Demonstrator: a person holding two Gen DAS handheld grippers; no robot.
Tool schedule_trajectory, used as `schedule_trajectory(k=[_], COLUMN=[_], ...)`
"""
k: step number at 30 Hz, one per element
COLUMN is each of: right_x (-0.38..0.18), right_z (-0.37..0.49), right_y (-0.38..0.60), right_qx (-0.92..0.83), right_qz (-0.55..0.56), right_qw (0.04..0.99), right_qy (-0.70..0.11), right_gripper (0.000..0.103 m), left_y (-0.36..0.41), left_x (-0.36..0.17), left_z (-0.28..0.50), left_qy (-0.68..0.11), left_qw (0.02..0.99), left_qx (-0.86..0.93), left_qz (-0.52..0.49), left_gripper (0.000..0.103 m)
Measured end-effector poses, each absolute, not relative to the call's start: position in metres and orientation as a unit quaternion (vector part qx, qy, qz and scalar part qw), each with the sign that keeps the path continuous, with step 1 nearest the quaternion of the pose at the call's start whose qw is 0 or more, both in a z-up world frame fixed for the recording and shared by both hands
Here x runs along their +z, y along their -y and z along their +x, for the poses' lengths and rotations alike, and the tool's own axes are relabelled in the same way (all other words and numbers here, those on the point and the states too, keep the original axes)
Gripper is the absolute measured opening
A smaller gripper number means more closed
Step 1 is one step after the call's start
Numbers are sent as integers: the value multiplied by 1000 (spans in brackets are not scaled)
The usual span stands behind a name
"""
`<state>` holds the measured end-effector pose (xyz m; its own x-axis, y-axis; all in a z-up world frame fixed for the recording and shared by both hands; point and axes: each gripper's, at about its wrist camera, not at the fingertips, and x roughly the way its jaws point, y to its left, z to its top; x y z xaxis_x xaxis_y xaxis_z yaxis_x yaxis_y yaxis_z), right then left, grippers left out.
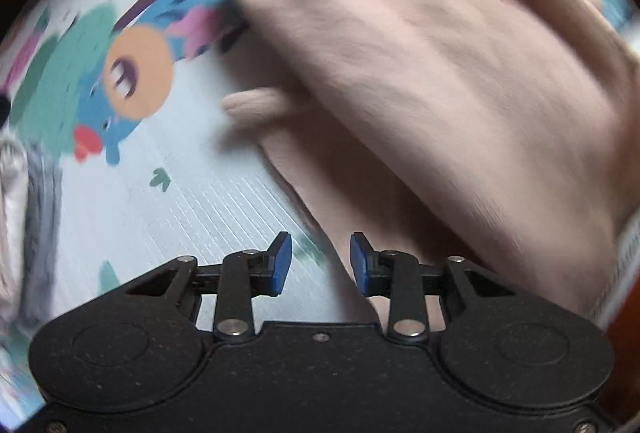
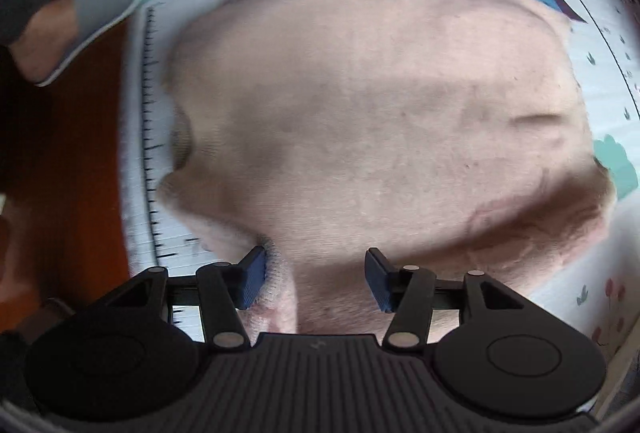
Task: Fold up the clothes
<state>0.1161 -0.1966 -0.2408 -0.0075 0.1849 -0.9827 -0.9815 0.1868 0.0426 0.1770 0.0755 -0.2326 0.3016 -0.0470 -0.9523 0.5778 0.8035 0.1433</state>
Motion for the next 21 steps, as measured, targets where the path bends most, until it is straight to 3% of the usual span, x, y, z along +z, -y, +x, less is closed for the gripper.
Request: schedule_trajectory(k=[3,6,12,13,16,21], right_x=[-235,-219,-192,-190,-193,-225], right_z=[134,148,154,157,170,183], right_y=[211,232,273,283,319,375], right_qx=[517,526,547,542,500,367], right_qz=[-328,-274,-137,-112,-70,-90], right_qw=[575,557,555,562,609,684], right_qy=[-543,-582,-611,-615,-612,-624], right_gripper=[55,61,67,72,75,75], left_y=[-91,-98,-98,-94,-83,-80], left_x=[-243,-251,-275,-274,-271,-240], left_z=[202,221,239,238,234,208], left_qy=[-563,-556,-559,-557,-552,-525], left_qw=[787,796,801,801,799,812], left_qx=[-163,-158,-179,-183,-195,-195], left_qz=[194,178,119,123,137,165], left_gripper=[31,45,45,41,6,4])
